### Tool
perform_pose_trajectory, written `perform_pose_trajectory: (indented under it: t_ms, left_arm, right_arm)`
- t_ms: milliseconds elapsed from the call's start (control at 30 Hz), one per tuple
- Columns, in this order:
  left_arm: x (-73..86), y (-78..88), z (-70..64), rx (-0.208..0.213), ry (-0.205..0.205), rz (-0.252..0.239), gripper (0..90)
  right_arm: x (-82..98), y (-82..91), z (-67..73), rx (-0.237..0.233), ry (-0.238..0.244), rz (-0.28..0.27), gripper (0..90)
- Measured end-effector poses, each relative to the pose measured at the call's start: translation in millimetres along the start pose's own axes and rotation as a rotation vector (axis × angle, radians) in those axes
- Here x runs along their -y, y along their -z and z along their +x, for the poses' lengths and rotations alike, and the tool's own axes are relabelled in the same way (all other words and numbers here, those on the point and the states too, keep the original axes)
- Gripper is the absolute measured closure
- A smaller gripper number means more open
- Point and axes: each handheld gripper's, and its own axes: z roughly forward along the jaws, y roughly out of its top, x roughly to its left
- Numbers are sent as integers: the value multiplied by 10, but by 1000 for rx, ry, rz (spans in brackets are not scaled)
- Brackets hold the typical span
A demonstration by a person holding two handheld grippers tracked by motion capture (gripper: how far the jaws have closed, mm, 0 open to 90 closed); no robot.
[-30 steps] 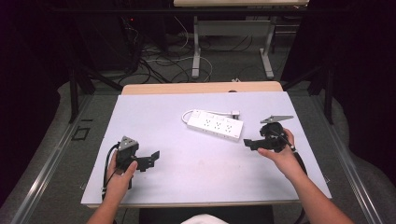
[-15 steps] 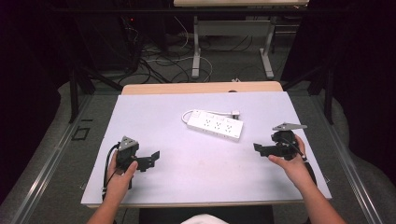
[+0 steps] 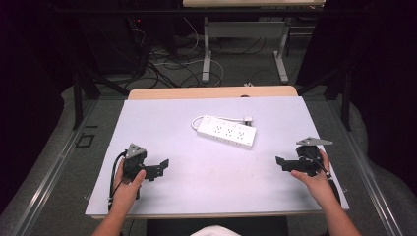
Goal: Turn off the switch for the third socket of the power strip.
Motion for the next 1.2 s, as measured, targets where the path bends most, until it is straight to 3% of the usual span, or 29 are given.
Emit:
perform_pose_trajectory:
  t_ms: [700, 933, 1200]
  left_arm:
    - [3, -5, 6, -1, -10, 3, 45]
    - [7, -9, 15, -3, -11, 0, 45]
    - [9, -18, 9, -2, -11, 0, 45]
  right_arm:
    - [187, -112, -98, 78, 10, 16, 25]
    - [219, -146, -109, 85, -20, 25, 22]
    - [219, -158, -108, 97, -7, 21, 13]
